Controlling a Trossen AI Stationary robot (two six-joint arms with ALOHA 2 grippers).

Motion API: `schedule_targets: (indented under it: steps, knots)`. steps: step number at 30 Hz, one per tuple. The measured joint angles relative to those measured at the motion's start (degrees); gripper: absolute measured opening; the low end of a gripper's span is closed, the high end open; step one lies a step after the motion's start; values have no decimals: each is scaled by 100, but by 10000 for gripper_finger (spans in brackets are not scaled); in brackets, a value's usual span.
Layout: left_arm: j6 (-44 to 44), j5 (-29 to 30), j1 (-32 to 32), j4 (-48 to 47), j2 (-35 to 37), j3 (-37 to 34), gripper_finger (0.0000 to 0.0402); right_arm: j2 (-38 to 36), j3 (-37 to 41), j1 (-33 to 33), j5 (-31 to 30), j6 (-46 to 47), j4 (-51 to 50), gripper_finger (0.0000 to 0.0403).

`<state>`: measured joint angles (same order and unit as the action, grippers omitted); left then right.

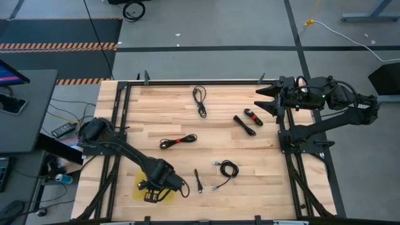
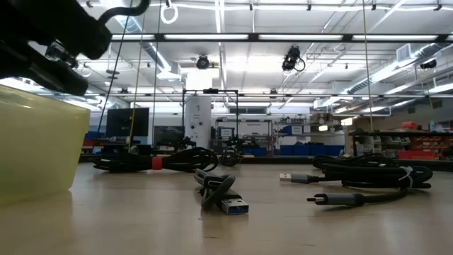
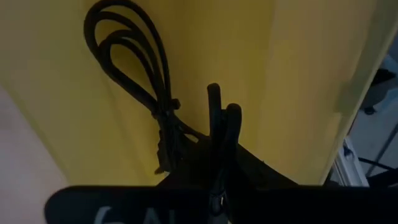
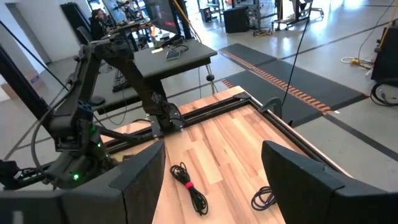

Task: Pick and place USB-C Cables
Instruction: Put the black charger cable into the yellow bin

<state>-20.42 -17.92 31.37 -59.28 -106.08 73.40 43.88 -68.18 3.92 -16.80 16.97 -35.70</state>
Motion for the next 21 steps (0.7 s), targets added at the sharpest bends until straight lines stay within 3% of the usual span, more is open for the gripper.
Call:
schedule_targets:
  steps: [12,21]
  knots:
    - [579,179,-383,374,0,-2,25,9,0,0,-2,-1,0,271]
    - [437,318,-417,-150,0,530,25,9,0,0,-2,-4,-9,271]
